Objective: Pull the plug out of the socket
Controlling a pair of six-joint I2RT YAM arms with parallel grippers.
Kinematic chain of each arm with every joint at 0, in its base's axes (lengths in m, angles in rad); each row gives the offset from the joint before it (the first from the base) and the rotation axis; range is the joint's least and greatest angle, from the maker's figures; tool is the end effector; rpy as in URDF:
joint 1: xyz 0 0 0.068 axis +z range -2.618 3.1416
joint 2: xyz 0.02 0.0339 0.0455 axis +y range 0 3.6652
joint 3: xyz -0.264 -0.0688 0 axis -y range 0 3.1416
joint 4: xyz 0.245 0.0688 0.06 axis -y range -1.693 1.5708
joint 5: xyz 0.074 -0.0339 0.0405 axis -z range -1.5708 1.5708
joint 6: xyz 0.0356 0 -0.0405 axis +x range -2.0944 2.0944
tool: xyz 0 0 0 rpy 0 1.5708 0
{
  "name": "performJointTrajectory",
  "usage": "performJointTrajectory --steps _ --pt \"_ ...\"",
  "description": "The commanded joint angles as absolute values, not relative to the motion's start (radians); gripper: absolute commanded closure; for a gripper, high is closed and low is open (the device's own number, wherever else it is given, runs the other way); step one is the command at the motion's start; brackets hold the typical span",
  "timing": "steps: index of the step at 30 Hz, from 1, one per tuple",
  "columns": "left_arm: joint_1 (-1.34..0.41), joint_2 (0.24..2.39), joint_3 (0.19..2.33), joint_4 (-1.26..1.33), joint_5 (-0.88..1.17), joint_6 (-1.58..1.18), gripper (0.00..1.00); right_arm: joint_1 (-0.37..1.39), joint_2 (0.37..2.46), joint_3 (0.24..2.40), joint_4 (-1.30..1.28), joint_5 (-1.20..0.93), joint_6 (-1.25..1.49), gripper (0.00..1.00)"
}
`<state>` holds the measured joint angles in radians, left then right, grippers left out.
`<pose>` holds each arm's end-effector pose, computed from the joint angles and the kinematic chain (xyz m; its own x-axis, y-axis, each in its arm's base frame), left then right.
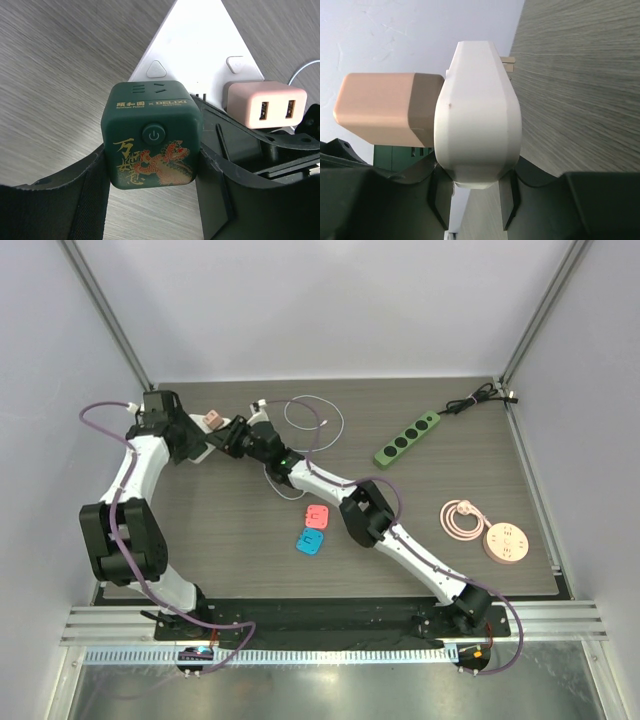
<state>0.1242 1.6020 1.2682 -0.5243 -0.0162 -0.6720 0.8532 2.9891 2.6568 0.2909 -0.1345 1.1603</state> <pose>0.3483 0.0441 0.2709 -0.5039 -0.6902 -0.5193 -0.5726 0.7171 -0.3975 0.4181 0.4863 0.1259 -0.7762 0.4925 -0.3936 -0.3081 0.2484 0.9184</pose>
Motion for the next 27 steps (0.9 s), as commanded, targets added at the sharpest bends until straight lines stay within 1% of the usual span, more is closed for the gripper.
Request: performJointTrajectory --steps 1,3,4,6,8,11,13,14,15,16,17,18,21,23,24,25,27 --pt "0.043 1.427 1.393 -0.523 0.021 -0.64 1.0 0.848 3.042 2.651 0.006 -0.006 1.068 0.99" --pt "0.051 1.434 1.419 -0.558 0.073 -0.661 1.0 0.848 3.042 2.652 -0.021 -0.005 1.068 0.98" --pt "0.063 1.443 1.427 -0.563 0.145 -0.673 1.0 0.847 3.042 2.651 -0.014 -0.006 1.066 0.99" --pt "0.077 1.437 1.408 -0.519 0.214 -0.731 1.0 0.848 3.045 2.648 -0.005 -0.03 1.072 0.99" --pt "0.081 1.422 1.39 -0.476 0.257 -0.765 1.0 0.848 3.04 2.645 -0.006 -0.038 1.071 0.99" --pt "0.086 1.411 1.385 -0.466 0.268 -0.813 1.0 0.847 3.025 2.623 -0.005 -0.051 1.06 0.99" --pt "0.083 1.398 1.387 -0.469 0.226 -0.793 1.0 0.845 3.023 2.62 -0.005 -0.054 1.058 0.99" --pt "0.068 1.387 1.394 -0.524 0.174 -0.76 1.0 0.845 3.023 2.62 -0.011 -0.052 1.058 0.99" --pt "-0.008 1.372 1.448 -0.575 -0.071 -0.694 1.0 0.845 3.022 2.62 -0.017 -0.046 1.048 0.99" --pt "-0.068 1.37 1.478 -0.619 -0.194 -0.587 1.0 0.845 3.022 2.62 -0.023 -0.038 1.043 0.99" --pt "-0.101 1.371 1.495 -0.671 -0.286 -0.556 1.0 0.845 3.017 2.619 -0.031 -0.031 1.039 0.99" --pt "-0.106 1.376 1.503 -0.687 -0.285 -0.552 1.0 0.845 3.016 2.617 -0.031 -0.026 1.032 0.99" --pt "-0.081 1.403 1.506 -0.733 -0.23 -0.557 1.0 0.845 3.008 2.623 -0.054 -0.009 1.022 0.99" --pt "-0.051 1.399 1.481 -0.717 -0.105 -0.596 1.0 0.844 3.008 2.622 -0.057 -0.011 1.016 0.99" --pt "-0.005 1.391 1.459 -0.691 -0.045 -0.621 1.0 0.844 3.01 2.622 -0.058 -0.012 1.017 0.99" --pt "0.036 1.379 1.439 -0.668 0.075 -0.647 1.0 0.842 3.01 2.622 -0.058 -0.017 1.016 0.99" --pt "0.118 1.379 1.395 -0.618 0.197 -0.725 1.0 0.839 3.013 2.623 -0.055 -0.031 1.02 0.99"
